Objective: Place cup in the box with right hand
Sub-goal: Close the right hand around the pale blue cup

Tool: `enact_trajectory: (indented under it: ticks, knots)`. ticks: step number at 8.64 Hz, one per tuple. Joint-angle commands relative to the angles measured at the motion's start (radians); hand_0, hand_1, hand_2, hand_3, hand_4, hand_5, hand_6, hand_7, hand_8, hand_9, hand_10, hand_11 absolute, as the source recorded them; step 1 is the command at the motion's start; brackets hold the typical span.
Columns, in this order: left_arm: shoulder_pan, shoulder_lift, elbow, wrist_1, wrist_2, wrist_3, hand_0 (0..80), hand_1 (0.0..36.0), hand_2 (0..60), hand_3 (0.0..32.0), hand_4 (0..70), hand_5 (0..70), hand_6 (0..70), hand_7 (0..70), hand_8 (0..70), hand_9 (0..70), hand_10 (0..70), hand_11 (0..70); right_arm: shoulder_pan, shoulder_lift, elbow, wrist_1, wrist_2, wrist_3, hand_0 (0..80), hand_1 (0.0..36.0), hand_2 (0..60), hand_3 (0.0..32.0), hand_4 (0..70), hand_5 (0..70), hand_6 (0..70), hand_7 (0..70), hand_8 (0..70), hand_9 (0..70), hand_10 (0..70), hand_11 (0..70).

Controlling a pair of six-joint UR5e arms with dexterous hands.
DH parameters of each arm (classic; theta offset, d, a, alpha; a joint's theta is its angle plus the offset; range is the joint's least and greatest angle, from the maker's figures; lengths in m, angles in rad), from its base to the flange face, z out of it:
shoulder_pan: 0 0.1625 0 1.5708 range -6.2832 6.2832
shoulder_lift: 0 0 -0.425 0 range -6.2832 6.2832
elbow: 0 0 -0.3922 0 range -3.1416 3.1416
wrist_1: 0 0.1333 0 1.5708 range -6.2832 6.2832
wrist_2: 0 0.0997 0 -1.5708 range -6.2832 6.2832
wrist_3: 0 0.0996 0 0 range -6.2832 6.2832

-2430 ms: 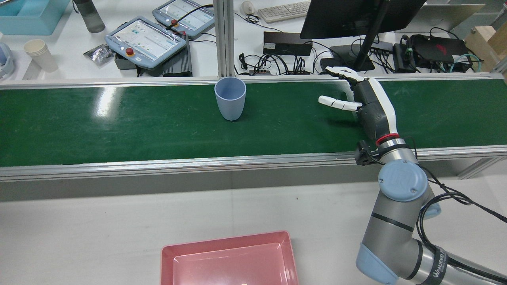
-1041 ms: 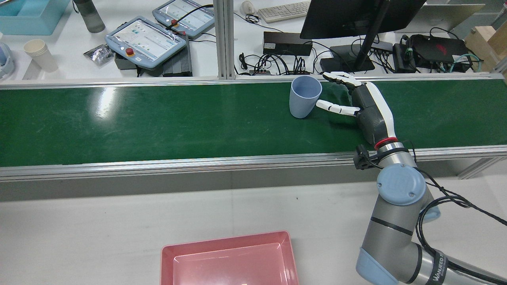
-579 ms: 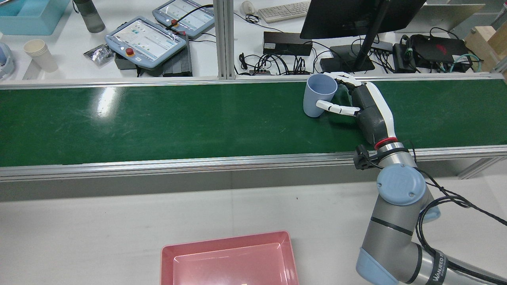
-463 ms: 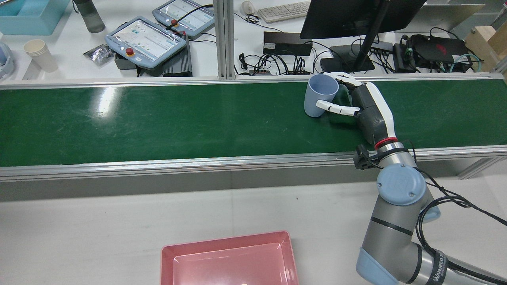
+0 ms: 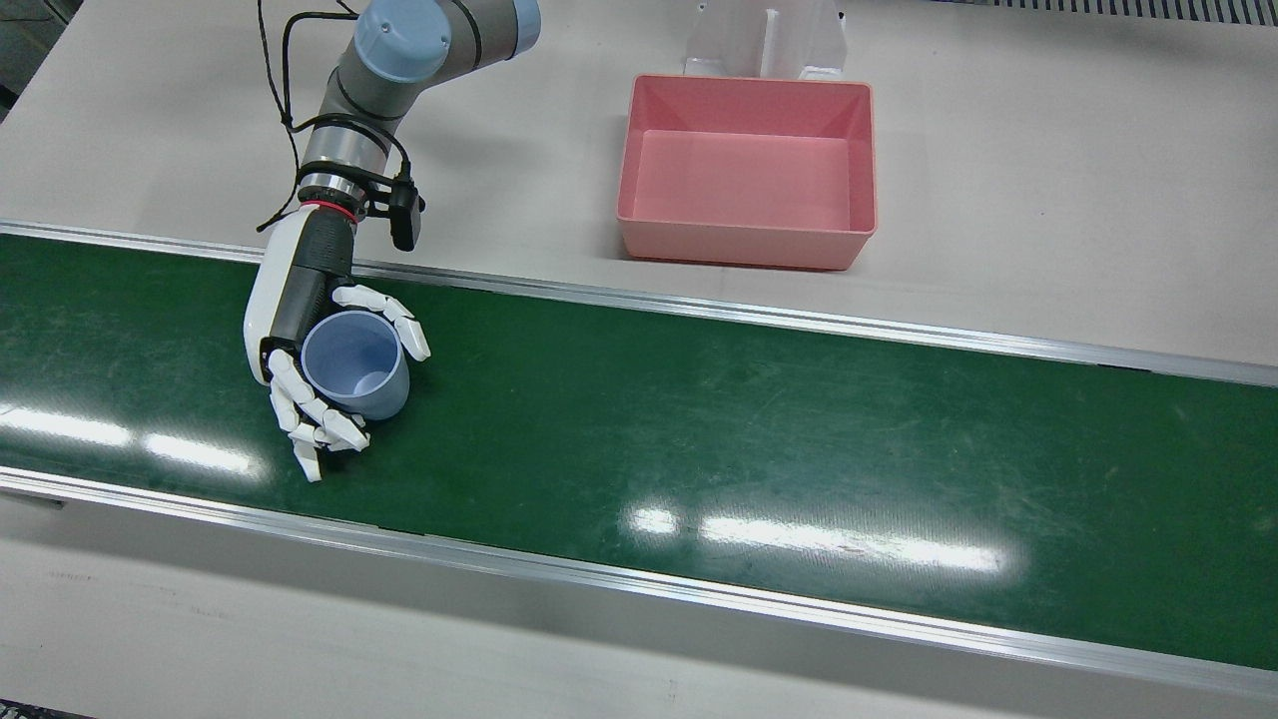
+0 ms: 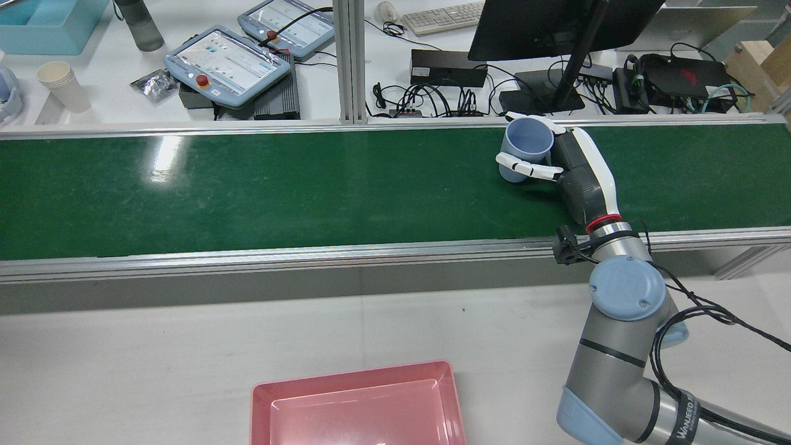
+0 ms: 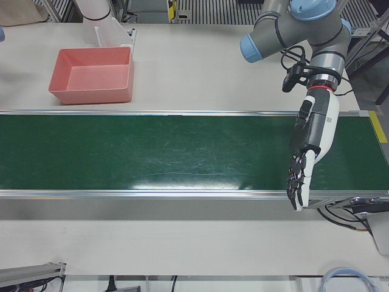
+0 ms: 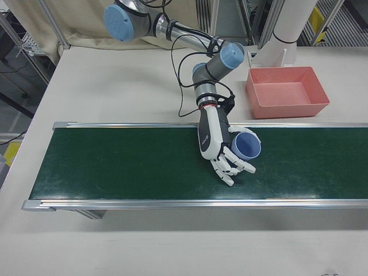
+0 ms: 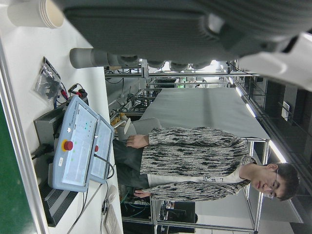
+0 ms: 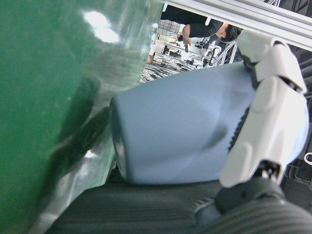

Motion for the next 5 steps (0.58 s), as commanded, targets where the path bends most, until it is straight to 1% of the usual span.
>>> enact_trajectory:
  ticks: [1, 2, 3, 4, 5]
  knots:
    - [-0.001, 0.0, -0.001, 0.0, 0.001, 0.001, 0.0, 0.0, 0.0, 0.0, 0.0, 0.0, 0.0, 0.0, 0.0, 0.0, 0.0, 0.0, 0.021, -0.023, 0.039, -0.003, 0.005, 0.006, 43.6, 36.0, 60.0, 0.0, 68.9, 11.7, 39.1, 70.0, 53.1, 70.0, 37.0, 52.6]
    - [-0.001, 0.0, -0.001, 0.0, 0.0, 0.002, 0.0, 0.0, 0.0, 0.0, 0.0, 0.0, 0.0, 0.0, 0.0, 0.0, 0.0, 0.0, 0.026, -0.044, 0.12, -0.003, 0.002, -0.001, 43.8, 35.8, 60.0, 0.0, 70.0, 11.5, 39.0, 70.0, 52.9, 70.0, 36.8, 52.3]
    - [-0.001, 0.0, -0.001, 0.0, 0.001, 0.0, 0.0, 0.0, 0.0, 0.0, 0.0, 0.0, 0.0, 0.0, 0.0, 0.0, 0.0, 0.0, 0.026, -0.059, 0.199, -0.005, -0.001, -0.012, 43.8, 33.3, 60.0, 0.0, 70.0, 11.0, 39.0, 70.0, 53.3, 70.0, 37.4, 52.8]
    - [-0.001, 0.0, -0.001, 0.0, 0.0, 0.0, 0.0, 0.0, 0.0, 0.0, 0.0, 0.0, 0.0, 0.0, 0.0, 0.0, 0.0, 0.0, 0.011, -0.066, 0.293, -0.005, -0.004, -0.061, 44.0, 32.3, 60.0, 0.0, 70.0, 10.9, 38.9, 70.0, 53.3, 70.0, 37.3, 52.6]
    - [-0.001, 0.0, 0.0, 0.0, 0.0, 0.0, 0.0, 0.0, 0.0, 0.0, 0.0, 0.0, 0.0, 0.0, 0.0, 0.0, 0.0, 0.0, -0.059, -0.076, 0.421, -0.002, -0.007, -0.164, 42.1, 28.3, 60.0, 0.0, 70.0, 10.4, 38.9, 70.0, 53.7, 70.0, 38.5, 54.0]
